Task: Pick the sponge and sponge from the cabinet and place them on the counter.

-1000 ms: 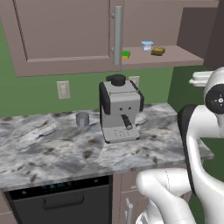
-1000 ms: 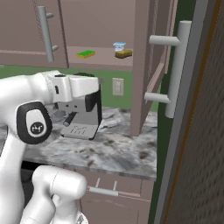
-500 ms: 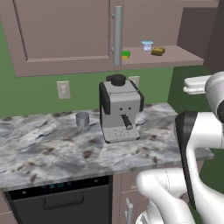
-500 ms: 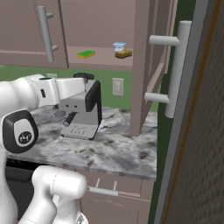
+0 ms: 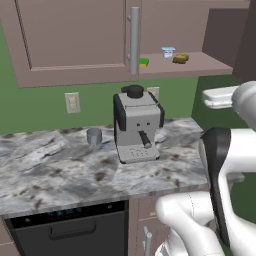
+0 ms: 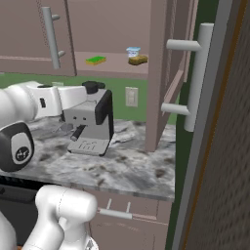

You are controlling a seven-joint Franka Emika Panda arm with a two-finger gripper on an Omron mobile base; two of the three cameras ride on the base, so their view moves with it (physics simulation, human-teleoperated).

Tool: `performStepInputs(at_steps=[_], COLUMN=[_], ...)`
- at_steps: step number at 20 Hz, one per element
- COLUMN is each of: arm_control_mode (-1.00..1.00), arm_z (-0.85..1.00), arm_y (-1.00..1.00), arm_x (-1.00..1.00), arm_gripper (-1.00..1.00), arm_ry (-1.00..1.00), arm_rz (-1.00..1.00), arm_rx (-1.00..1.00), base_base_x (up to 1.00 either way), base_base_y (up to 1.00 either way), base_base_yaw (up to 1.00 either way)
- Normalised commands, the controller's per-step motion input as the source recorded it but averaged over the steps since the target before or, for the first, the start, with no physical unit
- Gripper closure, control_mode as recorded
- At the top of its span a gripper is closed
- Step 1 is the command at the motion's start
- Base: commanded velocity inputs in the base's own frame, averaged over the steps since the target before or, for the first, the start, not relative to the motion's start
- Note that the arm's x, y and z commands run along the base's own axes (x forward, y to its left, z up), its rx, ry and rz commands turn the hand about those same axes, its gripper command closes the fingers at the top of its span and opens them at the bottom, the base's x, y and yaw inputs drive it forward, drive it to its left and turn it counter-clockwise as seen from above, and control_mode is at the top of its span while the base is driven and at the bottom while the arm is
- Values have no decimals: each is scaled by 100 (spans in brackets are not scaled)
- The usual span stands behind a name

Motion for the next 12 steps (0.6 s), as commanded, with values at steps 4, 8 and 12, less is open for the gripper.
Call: performStepInputs(at_steps=[4, 8, 12], arm_control_mode=[-100, -100, -100], arm_z=[0, 0, 0], arm_y=[31, 33, 32], arm_x=[0, 0, 0], arm_gripper=[-100, -100, -100], arm_ry=[4, 5, 2], arm_rz=[13, 15, 19], arm_rx=[13, 14, 16], base_base_x=[0, 0, 0], base_base_y=[0, 0, 0], base_base_yaw=[0, 0, 0])
